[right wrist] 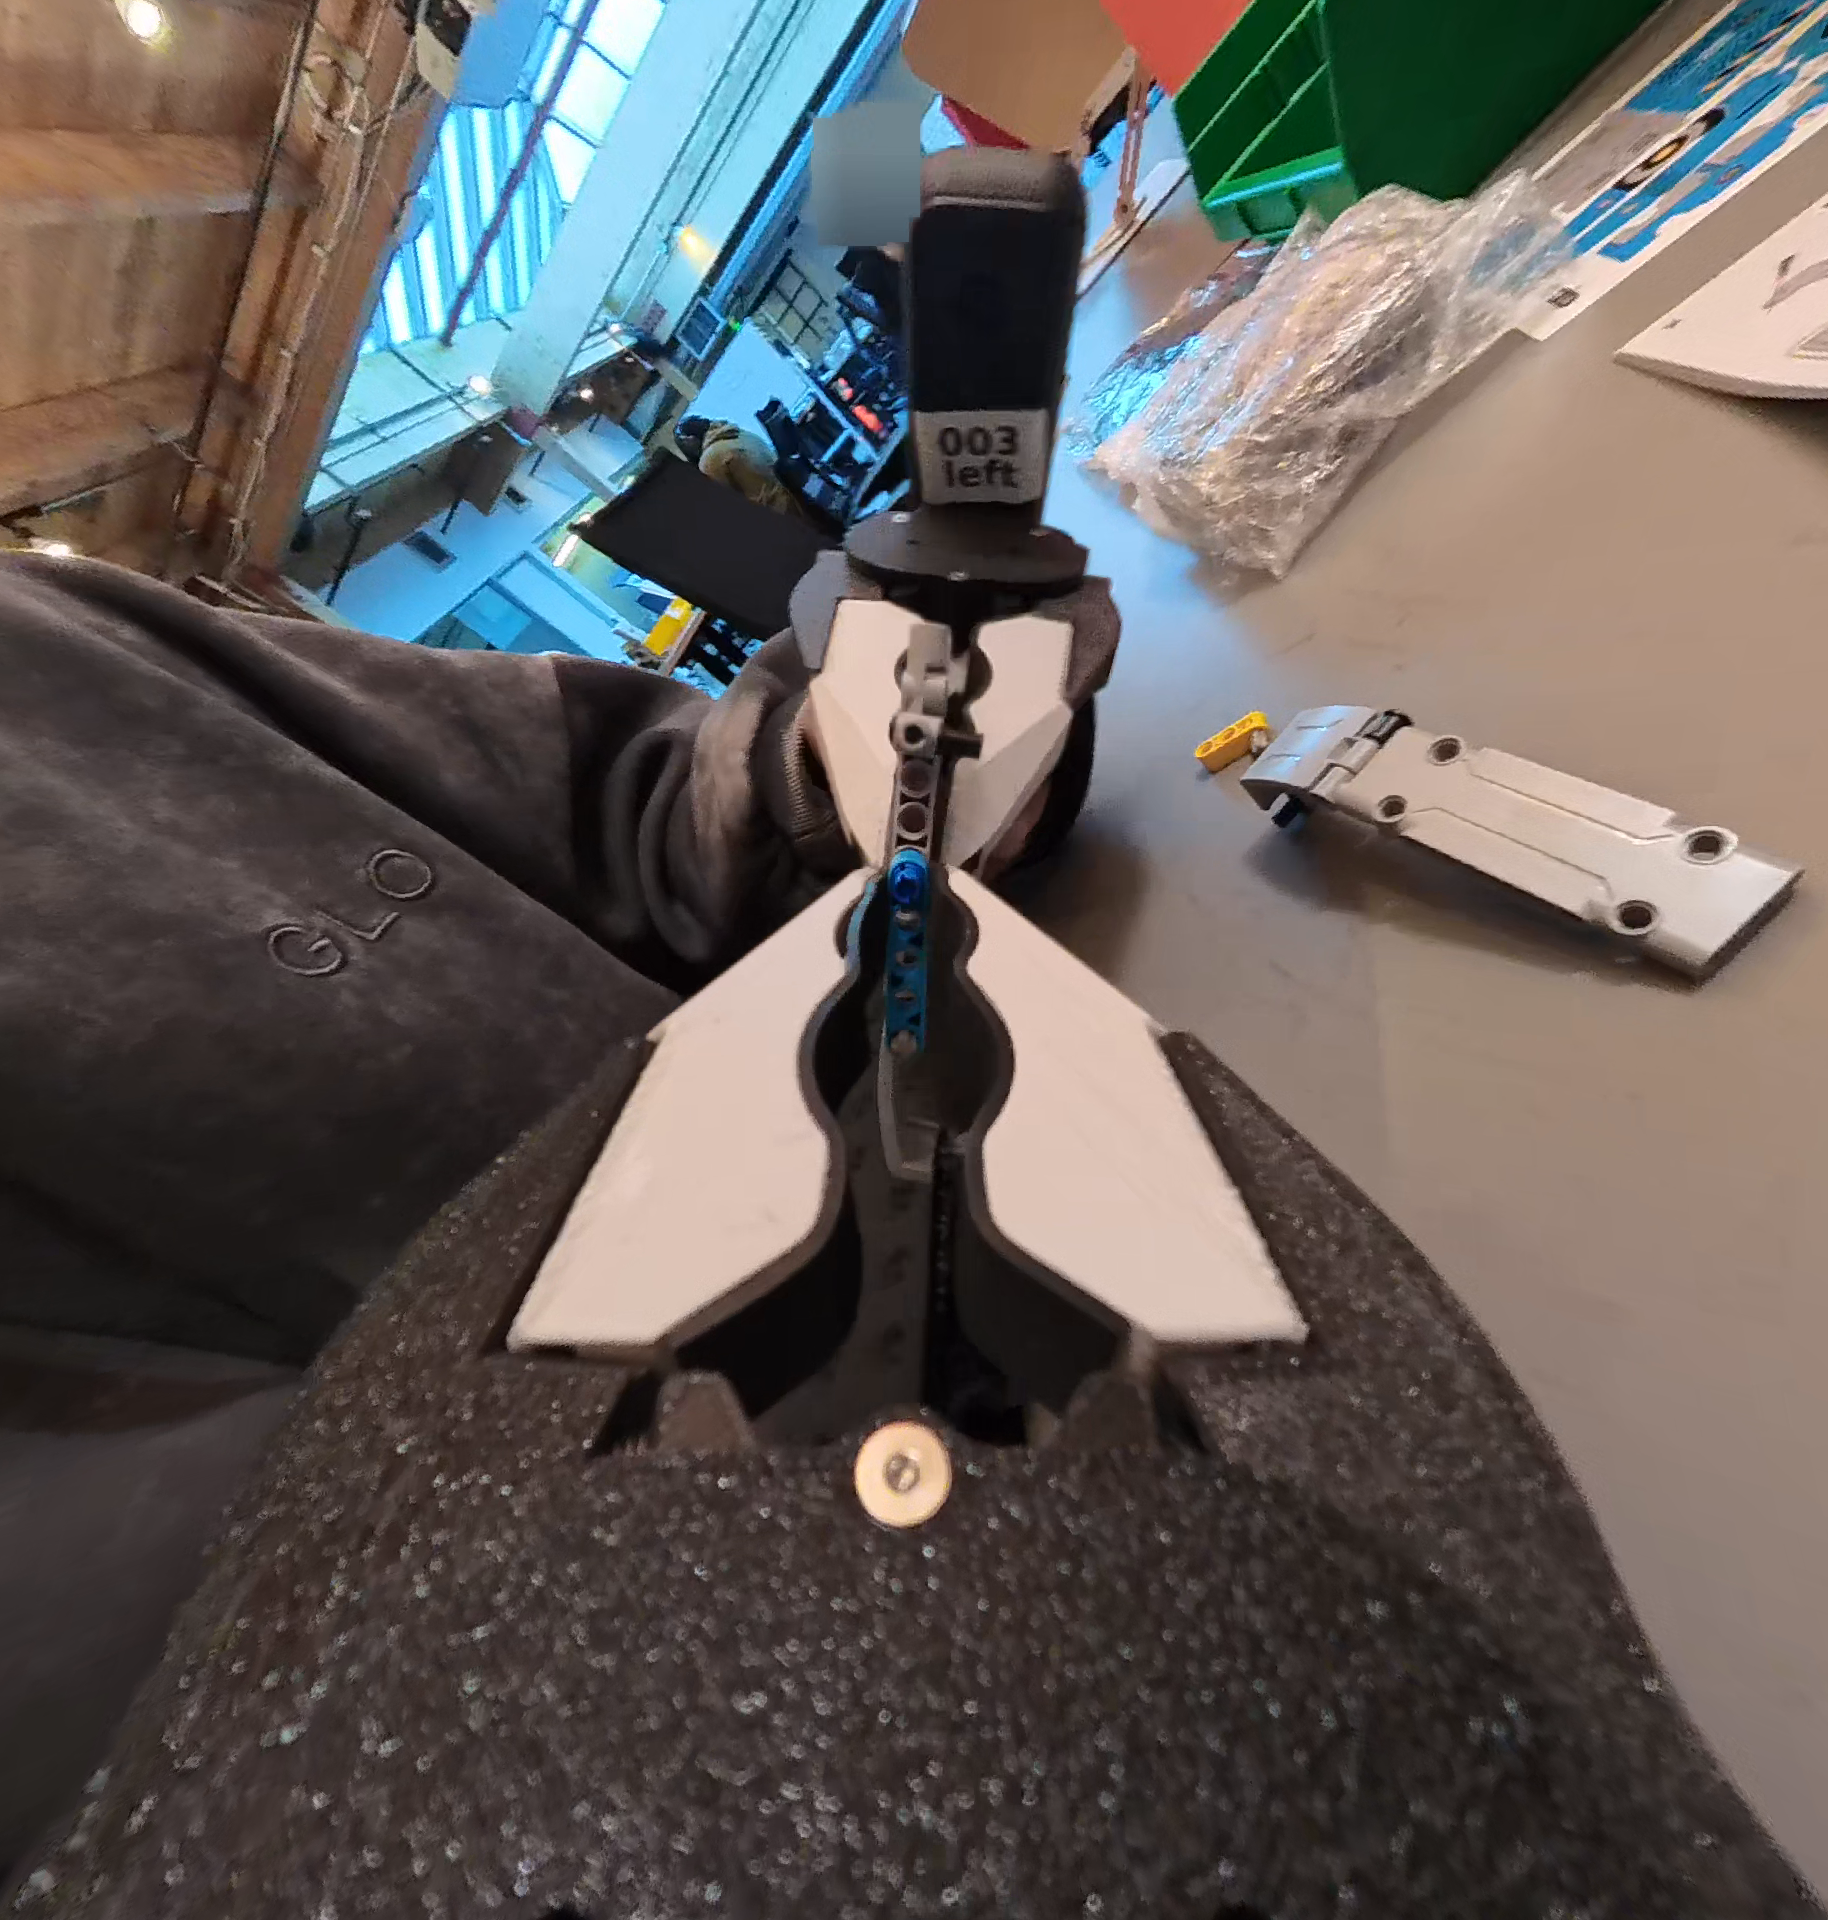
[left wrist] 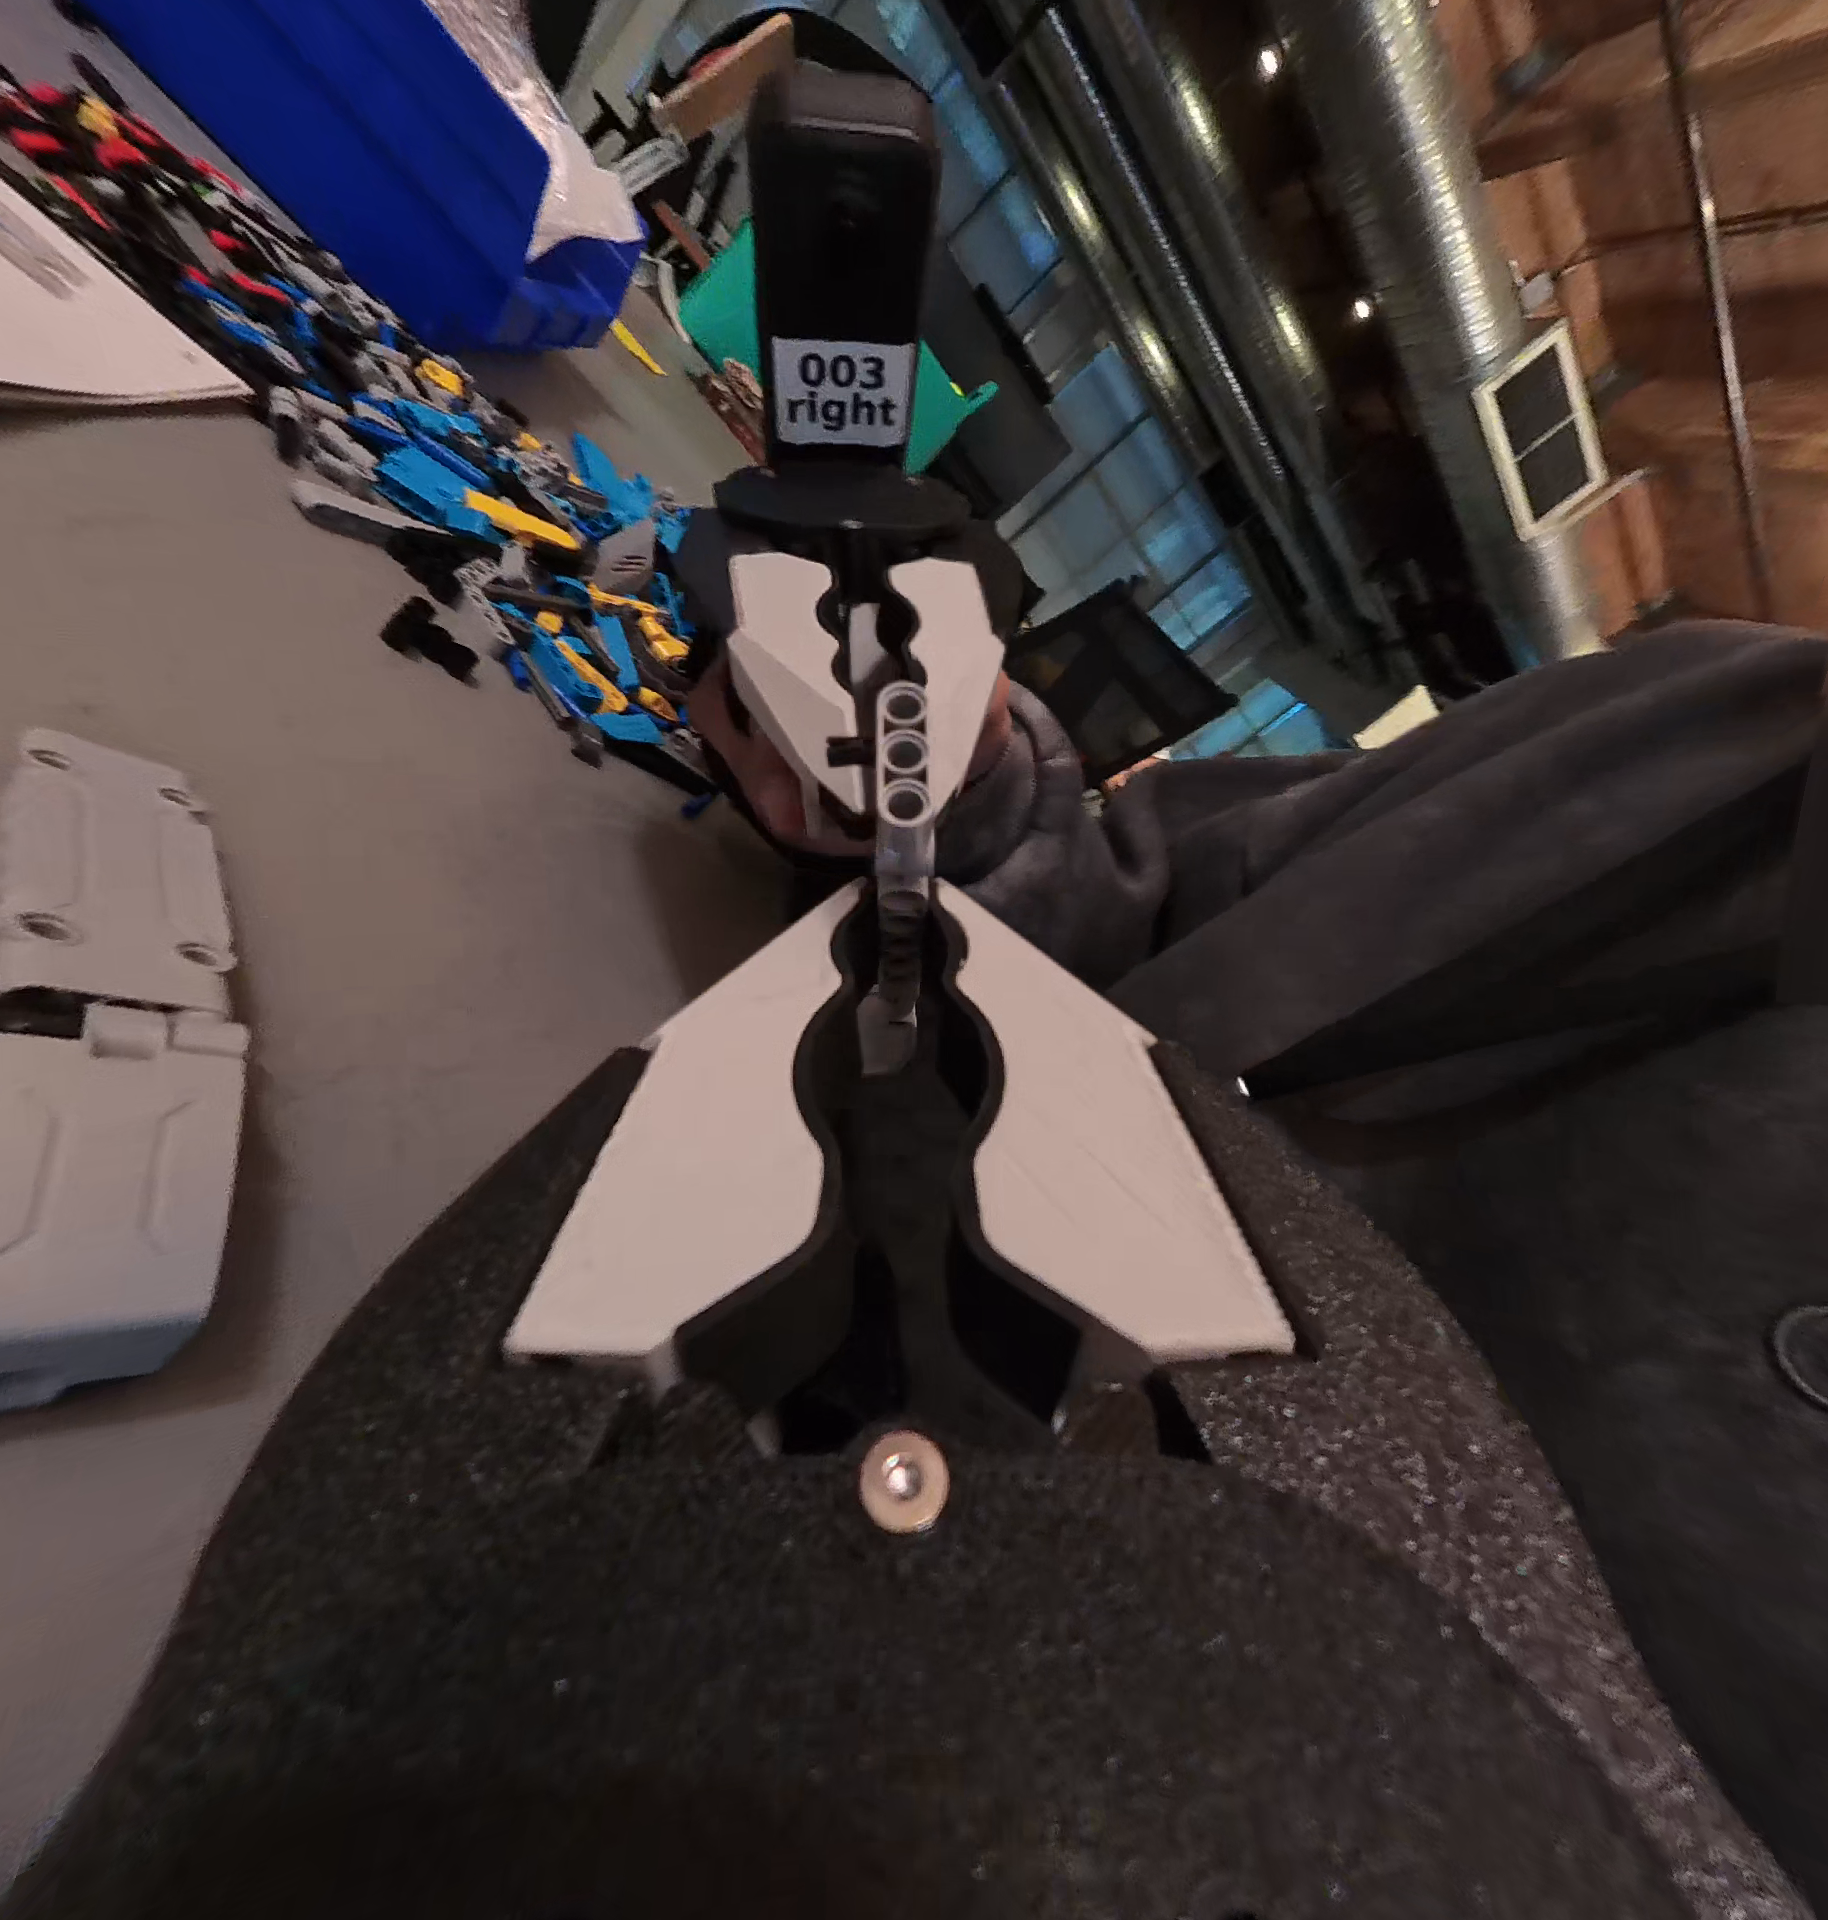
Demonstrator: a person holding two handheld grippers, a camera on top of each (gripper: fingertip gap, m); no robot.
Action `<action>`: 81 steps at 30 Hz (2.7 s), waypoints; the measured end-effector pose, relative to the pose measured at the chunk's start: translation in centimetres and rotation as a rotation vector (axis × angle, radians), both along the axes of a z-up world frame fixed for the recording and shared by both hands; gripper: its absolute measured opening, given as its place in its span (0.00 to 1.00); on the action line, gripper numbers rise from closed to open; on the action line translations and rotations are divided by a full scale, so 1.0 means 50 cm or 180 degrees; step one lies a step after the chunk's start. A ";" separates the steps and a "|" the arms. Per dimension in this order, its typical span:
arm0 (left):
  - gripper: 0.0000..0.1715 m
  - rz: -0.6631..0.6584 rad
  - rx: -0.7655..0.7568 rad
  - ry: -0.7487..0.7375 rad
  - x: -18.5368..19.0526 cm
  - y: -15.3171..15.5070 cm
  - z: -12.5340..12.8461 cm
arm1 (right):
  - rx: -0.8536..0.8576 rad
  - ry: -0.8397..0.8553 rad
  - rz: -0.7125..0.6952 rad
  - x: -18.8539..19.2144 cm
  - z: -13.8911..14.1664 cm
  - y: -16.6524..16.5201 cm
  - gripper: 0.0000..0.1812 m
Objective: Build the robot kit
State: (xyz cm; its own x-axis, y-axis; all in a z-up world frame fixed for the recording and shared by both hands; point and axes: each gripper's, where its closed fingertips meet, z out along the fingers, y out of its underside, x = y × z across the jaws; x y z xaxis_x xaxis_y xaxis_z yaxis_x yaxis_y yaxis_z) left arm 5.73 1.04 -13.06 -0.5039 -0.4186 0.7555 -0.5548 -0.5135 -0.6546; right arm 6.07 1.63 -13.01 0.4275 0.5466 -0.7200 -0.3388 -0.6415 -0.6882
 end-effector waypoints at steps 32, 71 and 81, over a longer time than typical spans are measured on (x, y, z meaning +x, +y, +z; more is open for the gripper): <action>0.03 0.0395 0.0086 -0.0079 0.014 0.031 0.007 | 0.0028 -0.0053 -0.0215 0.009 -0.014 0.015 0.04; 0.07 0.0622 0.0116 0.0020 0.021 0.051 0.000 | 0.0091 -0.0175 -0.0597 0.001 -0.022 0.051 0.02; 0.09 0.0614 0.0212 0.0091 0.004 0.056 -0.007 | 0.0100 -0.0121 -0.0597 0.005 -0.020 0.050 0.01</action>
